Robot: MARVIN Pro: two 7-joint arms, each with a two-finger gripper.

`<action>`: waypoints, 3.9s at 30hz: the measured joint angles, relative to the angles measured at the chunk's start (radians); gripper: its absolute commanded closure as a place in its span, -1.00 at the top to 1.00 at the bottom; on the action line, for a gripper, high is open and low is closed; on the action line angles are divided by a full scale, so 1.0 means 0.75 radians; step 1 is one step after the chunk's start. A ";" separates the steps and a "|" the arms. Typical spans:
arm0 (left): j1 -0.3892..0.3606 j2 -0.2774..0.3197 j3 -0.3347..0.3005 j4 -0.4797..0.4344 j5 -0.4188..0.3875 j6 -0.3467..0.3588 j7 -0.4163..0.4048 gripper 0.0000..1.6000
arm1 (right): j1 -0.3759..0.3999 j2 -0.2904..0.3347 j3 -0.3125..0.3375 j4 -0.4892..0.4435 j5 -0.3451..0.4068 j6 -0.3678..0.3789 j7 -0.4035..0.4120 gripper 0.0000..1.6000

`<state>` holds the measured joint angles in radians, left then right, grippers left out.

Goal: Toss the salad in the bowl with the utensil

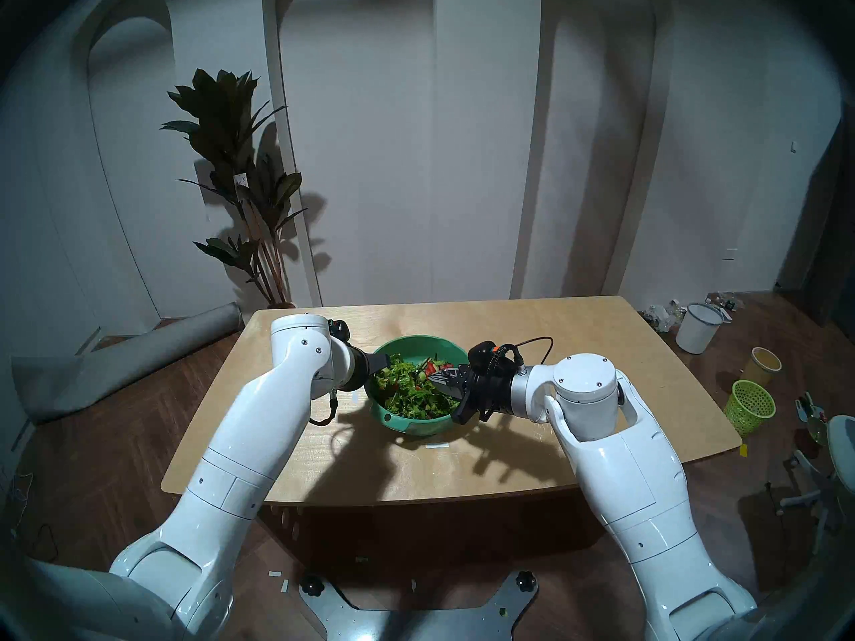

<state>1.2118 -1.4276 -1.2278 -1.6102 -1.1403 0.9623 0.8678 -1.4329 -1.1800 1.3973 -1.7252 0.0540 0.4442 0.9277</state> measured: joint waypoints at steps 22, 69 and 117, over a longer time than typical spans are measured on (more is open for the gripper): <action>0.004 -0.007 0.000 0.003 0.012 0.000 -0.002 -1.00 | 0.158 0.283 -0.311 0.024 -0.499 -0.513 0.190 -1.00; -0.020 -0.020 -0.023 -0.035 0.037 -0.002 0.001 -1.00 | 0.407 0.274 -0.603 0.561 -0.975 -1.444 -0.484 -1.00; -0.013 0.004 0.011 -0.003 -0.044 0.000 0.001 -1.00 | 0.414 0.274 -0.433 0.235 -0.325 -1.012 -0.165 -1.00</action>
<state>1.2018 -1.4244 -1.2198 -1.6125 -1.1733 0.9620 0.8684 -1.1226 -0.9745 1.0724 -1.5487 -0.1894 -0.3149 0.8036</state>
